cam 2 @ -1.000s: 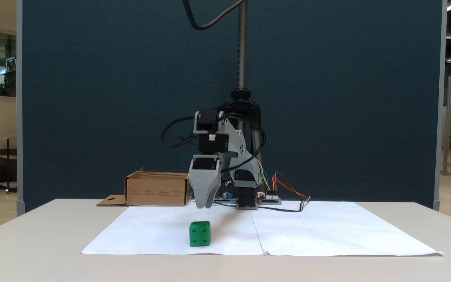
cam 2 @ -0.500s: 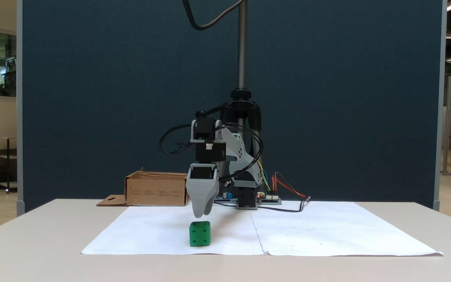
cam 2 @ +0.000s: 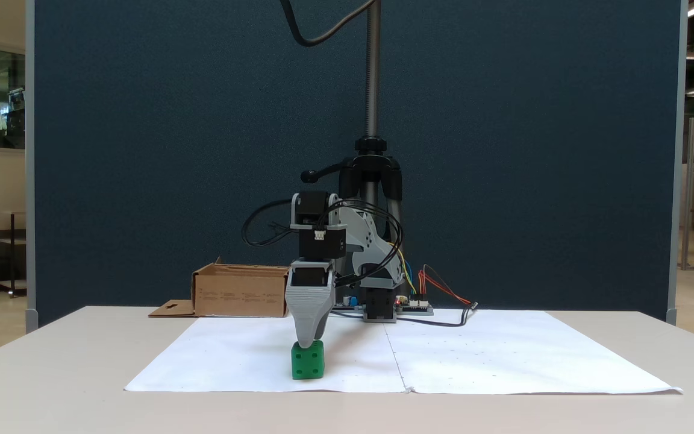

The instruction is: Grasp a green dice and put it in the bin.

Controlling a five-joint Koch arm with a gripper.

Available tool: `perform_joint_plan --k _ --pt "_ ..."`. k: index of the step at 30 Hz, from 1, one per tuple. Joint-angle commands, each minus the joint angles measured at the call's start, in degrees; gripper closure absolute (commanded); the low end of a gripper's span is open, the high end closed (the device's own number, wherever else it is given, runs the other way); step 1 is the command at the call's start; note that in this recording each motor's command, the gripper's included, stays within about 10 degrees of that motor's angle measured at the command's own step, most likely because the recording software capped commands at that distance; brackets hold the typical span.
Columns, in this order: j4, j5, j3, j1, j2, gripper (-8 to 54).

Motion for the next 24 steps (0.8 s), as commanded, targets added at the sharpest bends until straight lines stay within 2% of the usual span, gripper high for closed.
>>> perform_joint_plan --k 1,24 --pt "10.0 -5.4 -3.2 0.0 0.8 -1.5" --pt "10.0 -7.7 -3.6 1.1 -2.1 -1.5"
